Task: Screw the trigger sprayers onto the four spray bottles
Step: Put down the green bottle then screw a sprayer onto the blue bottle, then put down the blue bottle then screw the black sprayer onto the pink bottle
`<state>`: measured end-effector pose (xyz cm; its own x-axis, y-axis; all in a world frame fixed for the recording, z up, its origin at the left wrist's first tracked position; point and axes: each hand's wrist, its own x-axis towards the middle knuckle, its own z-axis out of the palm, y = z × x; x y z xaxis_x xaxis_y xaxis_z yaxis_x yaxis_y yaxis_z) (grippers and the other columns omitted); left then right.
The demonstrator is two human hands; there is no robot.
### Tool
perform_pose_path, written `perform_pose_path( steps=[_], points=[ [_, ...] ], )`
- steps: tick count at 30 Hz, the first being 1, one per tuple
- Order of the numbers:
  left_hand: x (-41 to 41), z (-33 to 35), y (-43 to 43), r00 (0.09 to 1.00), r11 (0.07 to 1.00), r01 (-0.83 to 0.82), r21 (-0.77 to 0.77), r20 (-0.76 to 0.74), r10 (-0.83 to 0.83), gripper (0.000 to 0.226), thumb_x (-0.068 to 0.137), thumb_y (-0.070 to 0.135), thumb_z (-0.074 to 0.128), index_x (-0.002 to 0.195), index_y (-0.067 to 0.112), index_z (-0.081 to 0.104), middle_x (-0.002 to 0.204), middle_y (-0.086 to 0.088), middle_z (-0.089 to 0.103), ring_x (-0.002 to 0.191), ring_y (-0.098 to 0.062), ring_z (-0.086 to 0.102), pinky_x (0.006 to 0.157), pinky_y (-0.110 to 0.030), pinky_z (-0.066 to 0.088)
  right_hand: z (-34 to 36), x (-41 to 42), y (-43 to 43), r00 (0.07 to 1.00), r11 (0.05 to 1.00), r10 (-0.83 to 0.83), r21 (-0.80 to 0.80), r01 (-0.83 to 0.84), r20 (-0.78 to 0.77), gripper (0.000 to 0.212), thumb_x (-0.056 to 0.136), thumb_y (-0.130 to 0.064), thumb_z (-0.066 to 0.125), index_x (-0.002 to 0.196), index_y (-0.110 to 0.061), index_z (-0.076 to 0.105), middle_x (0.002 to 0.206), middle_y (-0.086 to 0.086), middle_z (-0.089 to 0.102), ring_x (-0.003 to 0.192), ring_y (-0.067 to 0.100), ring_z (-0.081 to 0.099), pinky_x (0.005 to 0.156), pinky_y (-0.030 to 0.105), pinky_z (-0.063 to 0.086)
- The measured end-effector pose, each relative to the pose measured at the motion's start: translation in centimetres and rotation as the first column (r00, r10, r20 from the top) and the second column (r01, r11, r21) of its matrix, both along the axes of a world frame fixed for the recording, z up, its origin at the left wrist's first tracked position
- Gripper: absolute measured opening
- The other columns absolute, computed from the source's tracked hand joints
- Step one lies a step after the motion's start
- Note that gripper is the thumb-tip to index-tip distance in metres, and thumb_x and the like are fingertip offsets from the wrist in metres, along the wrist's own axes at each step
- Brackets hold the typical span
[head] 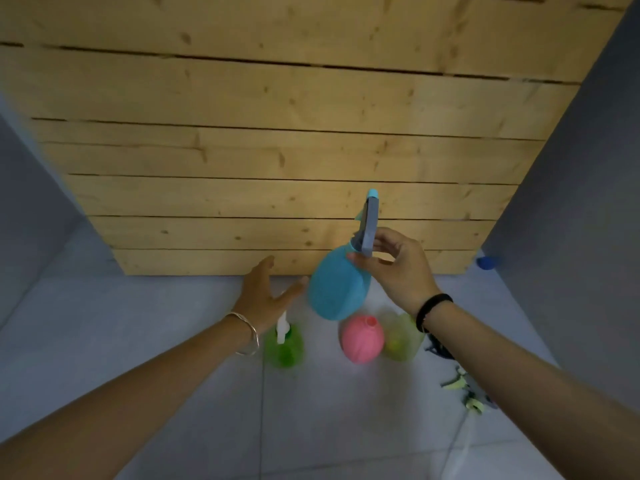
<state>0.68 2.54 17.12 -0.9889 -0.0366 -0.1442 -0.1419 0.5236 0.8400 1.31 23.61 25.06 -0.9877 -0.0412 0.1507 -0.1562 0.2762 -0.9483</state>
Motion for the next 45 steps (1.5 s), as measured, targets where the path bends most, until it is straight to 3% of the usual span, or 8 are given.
perform_pose_path(
  steps=[7,13,16,19,26,34,41,45],
  points=[
    [-0.4,-6.3,-0.1,0.972,0.999,0.03,0.041,0.234,-0.039,0.088,0.085,0.052,0.055,0.15,0.014,0.009,0.159,-0.005,0.013,0.145,-0.022,0.018,0.118,-0.04,0.017,-7.2,-1.3,-0.4,0.992,0.995,0.038,0.083,-0.049,0.119,0.025,0.079,-0.007,0.071,0.103,-0.012,0.066,0.104,0.002,0.068,0.104,0.017,0.06,0.093,0.035,0.051],
    [-0.5,-9.4,0.3,0.962,0.99,0.0,0.139,0.269,-0.038,0.069,0.091,0.046,0.048,0.146,0.013,0.024,0.148,-0.011,0.036,0.133,-0.029,0.04,0.11,-0.047,0.034,-12.6,-1.4,-0.9,0.984,0.992,0.045,0.111,-0.065,0.175,0.028,0.078,-0.006,0.072,0.105,-0.014,0.065,0.105,0.002,0.069,0.103,0.017,0.061,0.094,0.033,0.049],
    [-0.5,-10.0,0.7,0.978,0.996,0.013,0.091,0.206,-0.032,0.04,0.095,0.038,0.046,0.119,0.007,0.049,0.101,-0.01,0.059,0.092,-0.024,0.059,0.084,-0.039,0.049,-14.7,-1.4,-1.0,0.98,0.987,0.059,0.134,-0.086,0.19,0.026,0.078,-0.008,0.072,0.102,-0.017,0.066,0.102,-0.003,0.068,0.101,0.014,0.062,0.097,0.035,0.048],
    [-0.2,-10.7,0.9,0.985,0.997,0.009,0.076,0.17,-0.021,0.028,0.096,0.034,0.046,0.093,0.006,0.05,0.071,-0.003,0.048,0.061,-0.016,0.046,0.061,-0.029,0.038,-16.7,-1.3,-1.1,0.977,0.981,0.055,0.173,-0.092,0.207,0.027,0.078,-0.011,0.073,0.099,-0.026,0.064,0.099,-0.012,0.067,0.1,0.01,0.062,0.098,0.035,0.048],
    [0.2,-11.7,0.7,0.991,0.996,-0.002,0.089,0.135,-0.01,0.03,0.099,0.031,0.039,0.07,0.025,0.038,0.062,0.004,0.037,0.054,-0.01,0.036,0.046,-0.01,0.033,-19.3,-0.8,-2.0,0.965,0.985,0.014,0.165,-0.058,0.26,0.031,0.077,-0.007,0.073,0.092,-0.032,0.06,0.091,-0.017,0.064,0.093,0.011,0.061,0.096,0.036,0.049],
    [0.5,-11.9,0.8,0.996,0.996,-0.027,0.086,0.092,0.019,0.035,0.099,0.034,0.036,0.066,0.023,0.036,0.057,0.005,0.034,0.05,-0.009,0.033,0.042,-0.009,0.031,-20.5,-0.5,-2.5,0.959,0.982,0.003,0.18,-0.056,0.283,0.028,0.077,-0.005,0.073,0.102,-0.015,0.066,0.099,-0.002,0.068,0.101,0.022,0.063,0.096,0.041,0.049],
    [0.9,-12.0,1.1,0.994,0.992,-0.061,0.114,0.096,0.05,0.035,0.099,0.034,0.036,0.066,0.023,0.036,0.057,0.006,0.034,0.045,-0.003,0.034,0.041,-0.007,0.03,-20.5,0.0,-2.3,0.965,0.981,0.012,0.184,-0.062,0.261,0.029,0.076,-0.005,0.073,0.094,-0.026,0.065,0.09,-0.015,0.067,0.096,0.018,0.064,0.095,0.039,0.05],
    [0.9,-12.2,0.9,0.993,0.993,-0.058,0.104,0.107,0.046,0.032,0.098,0.037,0.036,0.069,0.026,0.039,0.06,0.005,0.037,0.051,-0.007,0.036,0.044,-0.006,0.034,-20.6,-0.1,-2.2,0.963,0.977,0.027,0.196,-0.083,0.269,0.027,0.076,-0.007,0.074,0.1,-0.019,0.067,0.094,-0.01,0.068,0.099,0.018,0.064,0.095,0.039,0.05]
  ],
)
